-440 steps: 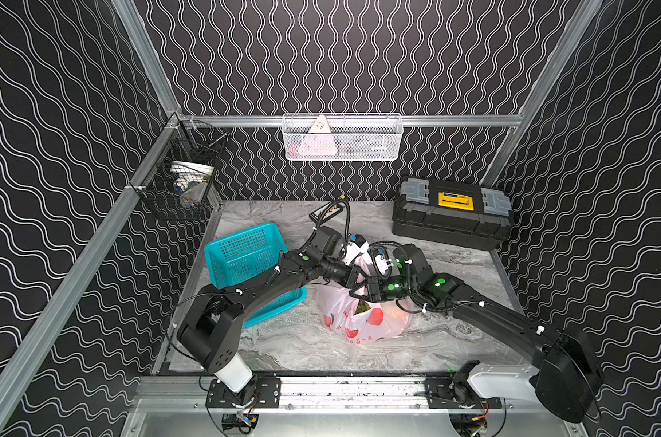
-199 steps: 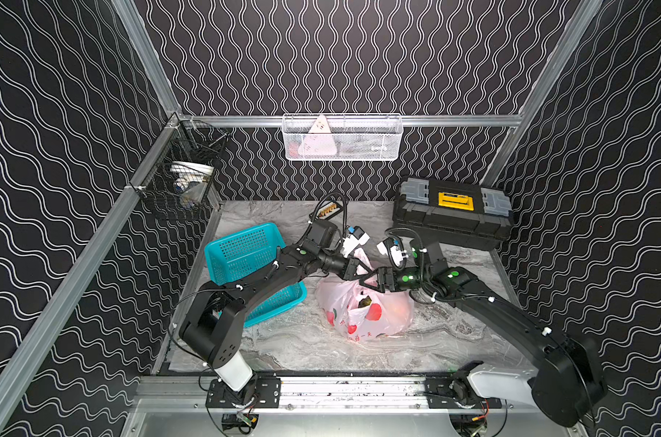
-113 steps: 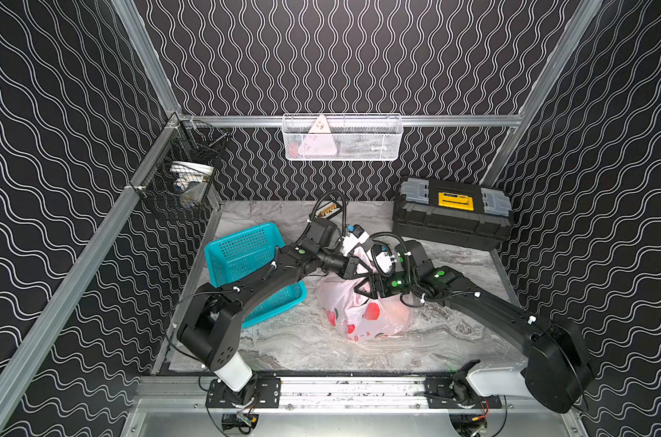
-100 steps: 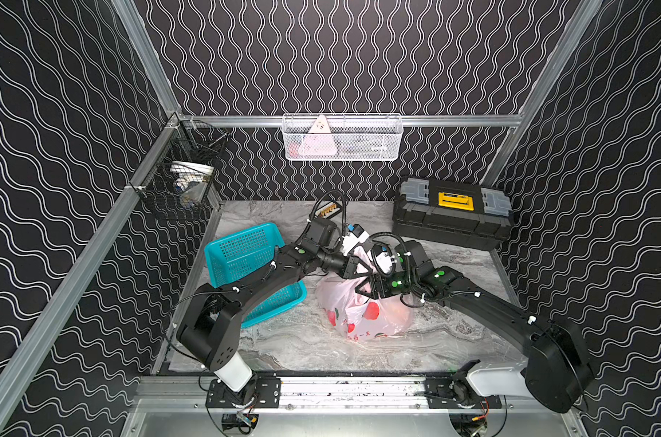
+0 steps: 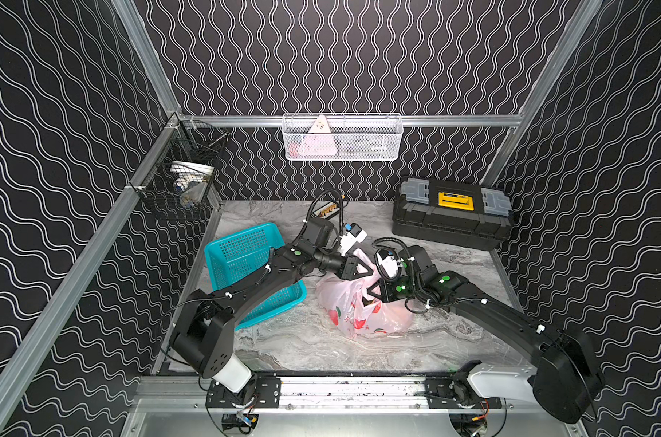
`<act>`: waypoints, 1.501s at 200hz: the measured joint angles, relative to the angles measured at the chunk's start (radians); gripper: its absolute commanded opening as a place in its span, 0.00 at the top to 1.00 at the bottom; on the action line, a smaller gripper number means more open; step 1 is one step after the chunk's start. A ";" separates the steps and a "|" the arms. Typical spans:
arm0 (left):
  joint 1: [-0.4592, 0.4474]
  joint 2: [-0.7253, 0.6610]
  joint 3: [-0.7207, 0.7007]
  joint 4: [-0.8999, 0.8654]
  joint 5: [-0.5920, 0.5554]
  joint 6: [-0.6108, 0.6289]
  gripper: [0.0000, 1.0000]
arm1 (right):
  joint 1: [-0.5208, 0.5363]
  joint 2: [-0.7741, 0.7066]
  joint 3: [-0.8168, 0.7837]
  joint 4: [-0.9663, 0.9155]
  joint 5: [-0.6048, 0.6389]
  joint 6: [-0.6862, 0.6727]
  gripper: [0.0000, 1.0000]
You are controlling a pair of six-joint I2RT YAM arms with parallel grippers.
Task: Place the pineapple into a plastic bag & tie a knot
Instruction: Cross the plastic bag at the center of the board.
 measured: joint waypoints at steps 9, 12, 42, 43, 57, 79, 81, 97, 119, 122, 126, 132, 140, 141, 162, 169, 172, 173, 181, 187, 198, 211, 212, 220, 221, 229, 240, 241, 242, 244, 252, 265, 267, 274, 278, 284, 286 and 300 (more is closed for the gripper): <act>-0.005 -0.018 -0.021 -0.002 -0.026 0.000 0.47 | 0.000 -0.007 0.000 -0.005 0.018 0.003 0.94; -0.006 -0.024 -0.027 -0.006 -0.035 0.001 0.47 | 0.000 -0.010 0.000 -0.007 0.026 0.003 0.95; -0.068 -0.056 -0.066 -0.047 -0.164 0.032 0.43 | 0.002 -0.019 0.008 -0.026 0.075 0.008 1.00; -0.070 -0.056 -0.067 -0.049 -0.167 0.034 0.43 | 0.002 -0.020 0.008 -0.027 0.077 0.008 1.00; -0.107 -0.057 -0.079 -0.072 -0.243 0.055 0.43 | 0.002 -0.030 0.013 -0.029 0.096 0.011 1.00; -0.154 -0.051 -0.094 -0.096 -0.355 0.080 0.50 | 0.002 -0.049 0.021 -0.029 0.123 0.019 1.00; -0.158 -0.051 -0.097 -0.096 -0.364 0.082 0.52 | 0.002 -0.050 0.021 -0.029 0.127 0.020 1.00; -0.174 -0.052 -0.119 -0.098 -0.415 0.087 0.74 | 0.002 -0.058 0.028 -0.029 0.150 0.029 1.00; -0.180 -0.065 -0.148 -0.085 -0.455 0.085 1.00 | 0.002 -0.058 0.036 -0.029 0.176 0.037 1.00; -0.180 -0.068 -0.150 -0.080 -0.457 0.090 1.00 | 0.003 -0.057 0.037 -0.029 0.179 0.038 1.00; -0.181 -0.072 -0.151 -0.076 -0.459 0.087 1.00 | 0.003 -0.056 0.039 -0.028 0.185 0.040 1.00; -0.183 -0.077 -0.154 -0.071 -0.459 0.077 1.00 | 0.003 -0.053 0.041 -0.027 0.192 0.042 1.00; -0.185 -0.087 -0.157 -0.067 -0.457 0.076 1.00 | 0.003 -0.051 0.043 -0.025 0.202 0.050 1.00; -0.185 -0.089 -0.158 -0.066 -0.455 0.075 1.00 | 0.003 -0.051 0.044 -0.025 0.203 0.051 1.00; -0.187 -0.131 -0.176 -0.045 -0.432 0.064 1.00 | 0.001 -0.053 0.044 -0.013 0.230 0.065 1.00; -0.188 -0.149 -0.184 -0.037 -0.420 0.052 1.00 | -0.002 -0.058 0.043 -0.007 0.237 0.068 1.00; -0.189 -0.156 -0.188 -0.034 -0.415 0.048 1.00 | -0.003 -0.060 0.043 -0.006 0.239 0.069 1.00; -0.189 -0.158 -0.188 -0.033 -0.414 0.048 1.00 | -0.003 -0.062 0.043 -0.005 0.240 0.071 1.00; -0.192 -0.179 -0.198 -0.021 -0.397 0.043 1.00 | -0.008 -0.071 0.042 0.001 0.240 0.076 1.00; -0.194 -0.194 -0.207 -0.011 -0.383 0.033 1.00 | -0.010 -0.077 0.041 0.007 0.240 0.082 1.00; -0.196 -0.214 -0.221 0.014 -0.362 0.021 1.00 | -0.016 -0.084 0.037 0.018 0.230 0.090 1.00; -0.198 -0.224 -0.234 0.035 -0.341 0.003 1.00 | -0.023 -0.082 0.036 0.032 0.209 0.103 1.00; -0.199 -0.224 -0.234 0.035 -0.340 0.001 1.00 | -0.023 -0.081 0.036 0.033 0.208 0.104 1.00; -0.203 -0.222 -0.238 0.039 -0.335 -0.004 1.00 | -0.024 -0.072 0.036 0.047 0.190 0.114 1.00; -0.204 -0.221 -0.239 0.040 -0.333 -0.004 1.00 | -0.024 -0.070 0.036 0.051 0.186 0.116 1.00; -0.208 -0.215 -0.242 0.044 -0.327 -0.007 1.00 | -0.026 -0.055 0.037 0.070 0.161 0.128 1.00; -0.216 -0.201 -0.246 0.058 -0.319 -0.014 1.00 | -0.028 -0.032 0.038 0.096 0.129 0.151 1.00; -0.216 -0.200 -0.247 0.059 -0.319 -0.015 1.00 | -0.028 -0.030 0.038 0.099 0.124 0.155 1.00; -0.217 -0.198 -0.248 0.061 -0.319 -0.016 1.00 | -0.028 -0.028 0.038 0.101 0.122 0.157 1.00; -0.218 -0.196 -0.249 0.064 -0.318 -0.018 1.00 | -0.028 -0.024 0.038 0.106 0.114 0.162 1.00; -0.226 -0.188 -0.258 0.081 -0.316 -0.030 1.00 | -0.028 -0.011 0.036 0.130 0.087 0.184 1.00; -0.238 -0.179 -0.276 0.116 -0.315 -0.039 1.00 | -0.028 0.000 0.023 0.175 0.039 0.222 1.00; -0.239 -0.178 -0.279 0.120 -0.314 -0.042 1.00 | -0.029 0.000 0.020 0.183 0.033 0.229 1.00; -0.243 -0.174 -0.293 0.148 -0.311 -0.057 1.00 | -0.029 0.002 0.010 0.207 0.013 0.252 1.00; -0.244 -0.172 -0.303 0.163 -0.310 -0.060 1.00 | -0.029 0.002 0.004 0.223 0.000 0.267 1.00; -0.246 -0.171 -0.318 0.190 -0.307 -0.068 1.00 | -0.030 0.002 -0.004 0.243 -0.019 0.287 1.00; -0.246 -0.170 -0.325 0.200 -0.306 -0.074 1.00 | -0.030 0.002 -0.006 0.249 -0.025 0.293 1.00; -0.253 -0.172 -0.373 0.286 -0.298 -0.109 1.00 | -0.030 0.002 -0.024 0.291 -0.062 0.340 1.00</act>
